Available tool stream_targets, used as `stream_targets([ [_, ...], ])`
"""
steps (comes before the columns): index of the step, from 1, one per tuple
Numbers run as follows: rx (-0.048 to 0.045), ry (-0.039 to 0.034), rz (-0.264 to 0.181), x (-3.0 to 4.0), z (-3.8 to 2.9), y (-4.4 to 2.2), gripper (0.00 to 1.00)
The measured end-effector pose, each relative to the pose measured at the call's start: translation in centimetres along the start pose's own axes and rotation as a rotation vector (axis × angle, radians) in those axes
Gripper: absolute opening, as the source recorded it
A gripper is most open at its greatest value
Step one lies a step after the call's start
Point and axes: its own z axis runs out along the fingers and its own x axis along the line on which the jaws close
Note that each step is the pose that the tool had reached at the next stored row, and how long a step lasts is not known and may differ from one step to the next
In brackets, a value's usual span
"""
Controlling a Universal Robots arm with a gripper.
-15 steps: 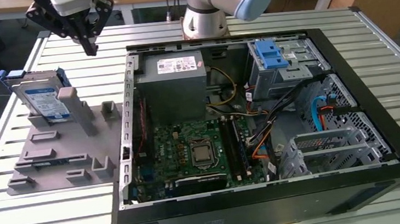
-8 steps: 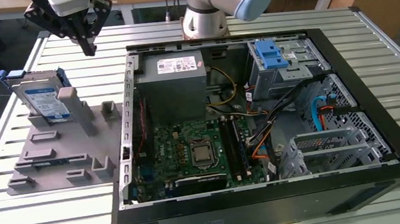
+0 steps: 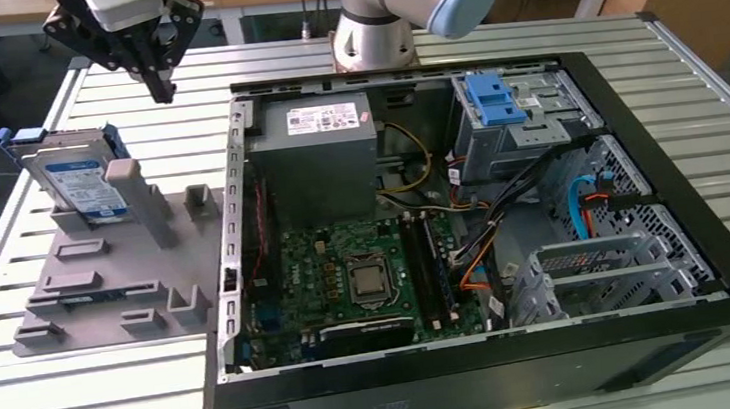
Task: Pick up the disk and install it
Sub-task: 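Reach for the disk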
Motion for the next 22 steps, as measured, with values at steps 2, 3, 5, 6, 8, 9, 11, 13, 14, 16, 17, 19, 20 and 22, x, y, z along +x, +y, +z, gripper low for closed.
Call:
stream_targets([
  [2, 0.0, 0.0002, 0.0, 0.08, 0.05, -0.04, 0.11],
  [3, 0.0002, 0.0007, 0.0, 0.16, 0.05, -0.05, 0.11],
  [5, 0.0002, 0.0008, 0.0, 0.47, 0.07, -0.07, 0.11],
  [6, 0.0002, 0.0009, 0.0, 0.71, 0.08, -0.09, 0.11],
  [8, 0.0001, 0.0008, 0.0, 1.25, 0.08, -0.13, 0.11],
  [9, 0.0001, 0.0007, 0.0, 1.52, 0.09, -0.14, 0.11],
  [11, 0.0001, 0.0008, 0.0, 2.06, 0.09, -0.18, 0.11],
  [13, 0.0001, 0.0009, 0.0, 2.59, 0.1, -0.21, 0.11],
  [14, 0.0002, 0.001, 0.0, 2.86, 0.1, -0.22, 0.11],
  [16, 0.0001, 0.0012, 0.0, 3.36, 0.11, -0.23, 0.11],
  [17, 0.0002, 0.0014, 0.0, 3.59, 0.12, -0.24, 0.11],
  [19, 0.0002, 0.0017, 0.0, 4.11, 0.15, -0.25, 0.11],
  [20, 0.0002, 0.0018, 0.0, 4.4, 0.17, -0.25, 0.11],
  [22, 0.0003, 0.0022, 0.0, 5.0, 0.21, -0.26, 0.11],
])
